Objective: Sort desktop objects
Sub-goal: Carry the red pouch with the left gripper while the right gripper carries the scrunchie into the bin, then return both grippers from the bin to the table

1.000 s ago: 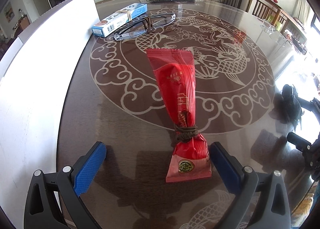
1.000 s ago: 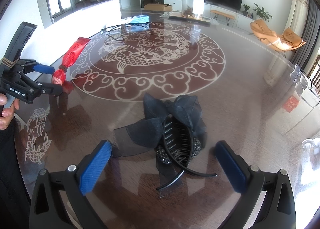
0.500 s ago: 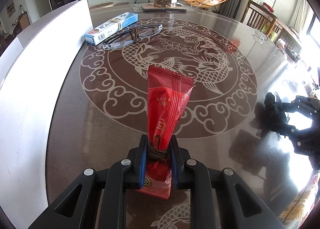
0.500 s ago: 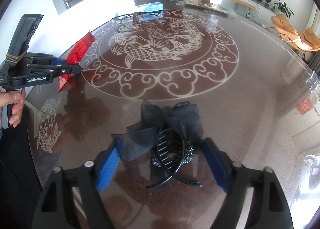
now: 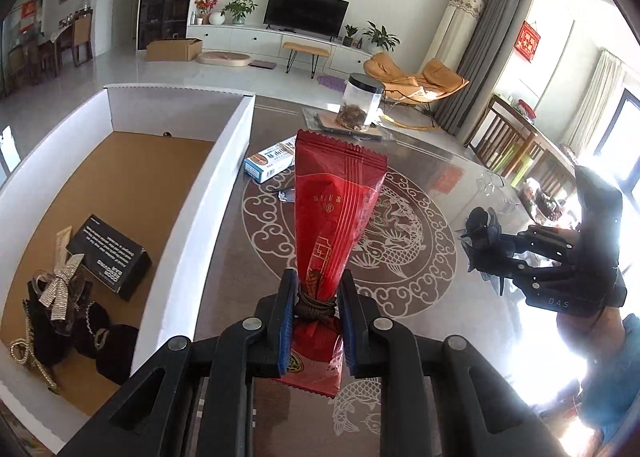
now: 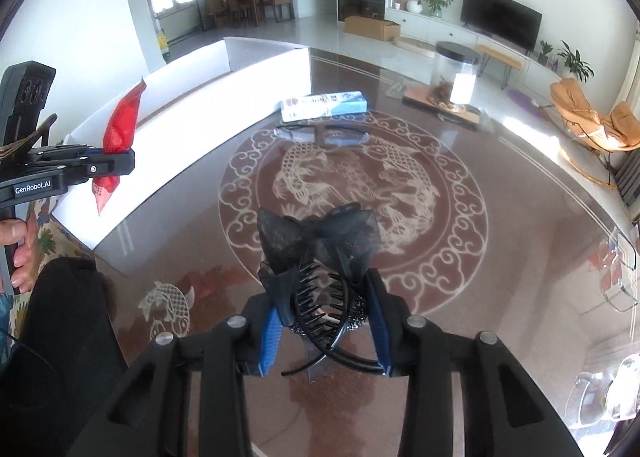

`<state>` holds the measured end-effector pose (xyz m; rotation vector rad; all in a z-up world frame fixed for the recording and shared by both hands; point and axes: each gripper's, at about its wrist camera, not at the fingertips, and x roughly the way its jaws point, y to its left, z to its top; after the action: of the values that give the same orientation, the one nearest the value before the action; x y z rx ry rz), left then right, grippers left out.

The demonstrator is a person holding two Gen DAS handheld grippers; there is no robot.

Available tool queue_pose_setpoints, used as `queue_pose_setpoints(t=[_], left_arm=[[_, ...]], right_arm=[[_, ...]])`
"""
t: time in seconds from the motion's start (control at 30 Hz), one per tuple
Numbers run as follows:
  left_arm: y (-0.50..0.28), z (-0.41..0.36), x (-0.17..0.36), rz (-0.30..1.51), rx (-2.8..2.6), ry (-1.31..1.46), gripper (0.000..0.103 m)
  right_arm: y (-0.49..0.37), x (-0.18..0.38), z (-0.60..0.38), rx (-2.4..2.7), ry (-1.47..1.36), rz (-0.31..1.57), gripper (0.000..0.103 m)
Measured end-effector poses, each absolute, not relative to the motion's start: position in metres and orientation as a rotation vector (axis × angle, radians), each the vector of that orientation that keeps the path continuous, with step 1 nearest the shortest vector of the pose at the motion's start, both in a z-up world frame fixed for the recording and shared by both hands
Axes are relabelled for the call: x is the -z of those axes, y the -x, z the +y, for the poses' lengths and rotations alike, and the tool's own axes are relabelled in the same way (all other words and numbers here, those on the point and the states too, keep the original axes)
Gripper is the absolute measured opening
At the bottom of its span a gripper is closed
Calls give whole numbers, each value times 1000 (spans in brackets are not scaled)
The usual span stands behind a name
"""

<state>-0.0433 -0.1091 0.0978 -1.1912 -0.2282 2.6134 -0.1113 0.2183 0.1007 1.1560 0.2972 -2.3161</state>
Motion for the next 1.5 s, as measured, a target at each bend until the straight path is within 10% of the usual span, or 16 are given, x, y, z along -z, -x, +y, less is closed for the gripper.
queue_pose_setpoints(t=[0.3, 0.6, 0.7, 0.73, 1.1, 1.5], left_arm=[[55, -276, -110, -308, -2874, 1372, 20], [63, -361, -44, -379, -2881, 1714, 21], [63, -363, -25, -379, -2876, 1838, 56], [61, -361, -23, -384, -2888, 1837, 73], [31, -260, -75, -170, -2996, 1462, 74], [34, -26, -51, 182, -2655, 1269, 91]], right_arm=[[141, -157, 5, 2056, -933, 240, 39], [111, -79, -146, 1722, -1092, 352, 40], [100, -54, -162, 1703, -1155, 452, 58], [96, -53, -160, 1716, -1135, 464, 66], [94, -86, 14, 2090, -919, 248, 96], [92, 18, 279, 2526, -1328, 130, 97]])
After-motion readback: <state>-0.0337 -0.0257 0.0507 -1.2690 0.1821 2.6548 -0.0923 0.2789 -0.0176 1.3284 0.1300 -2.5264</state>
